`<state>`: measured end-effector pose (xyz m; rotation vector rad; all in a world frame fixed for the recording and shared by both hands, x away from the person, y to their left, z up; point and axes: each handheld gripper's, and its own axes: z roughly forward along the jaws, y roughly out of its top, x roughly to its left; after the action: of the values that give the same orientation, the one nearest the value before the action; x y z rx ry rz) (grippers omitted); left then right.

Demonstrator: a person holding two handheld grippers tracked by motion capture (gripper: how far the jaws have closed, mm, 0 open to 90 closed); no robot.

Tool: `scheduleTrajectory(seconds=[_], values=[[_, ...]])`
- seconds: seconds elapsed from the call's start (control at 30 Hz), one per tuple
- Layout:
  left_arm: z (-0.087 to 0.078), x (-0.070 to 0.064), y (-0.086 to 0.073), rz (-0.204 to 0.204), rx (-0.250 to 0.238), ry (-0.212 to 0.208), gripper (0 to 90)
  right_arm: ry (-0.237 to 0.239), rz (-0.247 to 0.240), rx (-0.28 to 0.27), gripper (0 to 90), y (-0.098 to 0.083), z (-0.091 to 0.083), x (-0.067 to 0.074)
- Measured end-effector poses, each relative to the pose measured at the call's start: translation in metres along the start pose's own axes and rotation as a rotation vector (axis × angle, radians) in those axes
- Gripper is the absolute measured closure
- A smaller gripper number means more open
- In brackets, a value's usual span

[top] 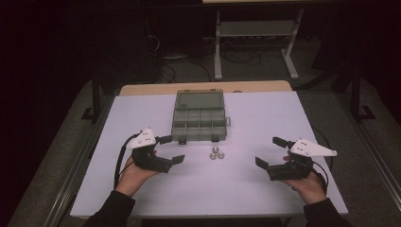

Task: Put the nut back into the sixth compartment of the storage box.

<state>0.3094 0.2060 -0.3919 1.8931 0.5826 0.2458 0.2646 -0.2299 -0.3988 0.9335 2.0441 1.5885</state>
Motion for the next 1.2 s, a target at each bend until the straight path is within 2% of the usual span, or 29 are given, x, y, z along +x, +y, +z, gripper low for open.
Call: scheduleTrajectory(seconds=[0.37,0.43,0.6,0.8,0.87,0.97,1.2], values=[[0.027,0.001,0.011,0.021,0.039,-0.028,13.7,-0.003,-0.005,0.0,1.8,0.001,0.002,-0.001],[0.033,0.001,0.012,0.012,0.035,-0.036,13.9,-0.003,-0.001,0.001,1.8,0.001,0.002,-0.001],[0.048,0.002,0.013,0.021,0.065,-0.042,14.2,-0.002,-0.005,0.002,1.8,0.001,0.002,-0.001],[0.062,0.0,0.018,0.036,0.083,-0.056,17.9,-0.006,-0.006,-0.003,1.8,0.001,0.002,-0.001],[0.067,0.0,0.018,0.025,0.078,-0.065,19.4,-0.005,-0.008,-0.004,1.8,0.001,0.002,-0.001],[0.075,0.0,0.017,0.031,0.089,-0.071,20.9,-0.005,-0.008,-0.004,1.8,0.001,0.002,-0.001],[0.093,-0.001,0.013,0.024,0.128,-0.091,27.3,-0.005,-0.007,-0.004,1.9,0.001,0.002,-0.002]])
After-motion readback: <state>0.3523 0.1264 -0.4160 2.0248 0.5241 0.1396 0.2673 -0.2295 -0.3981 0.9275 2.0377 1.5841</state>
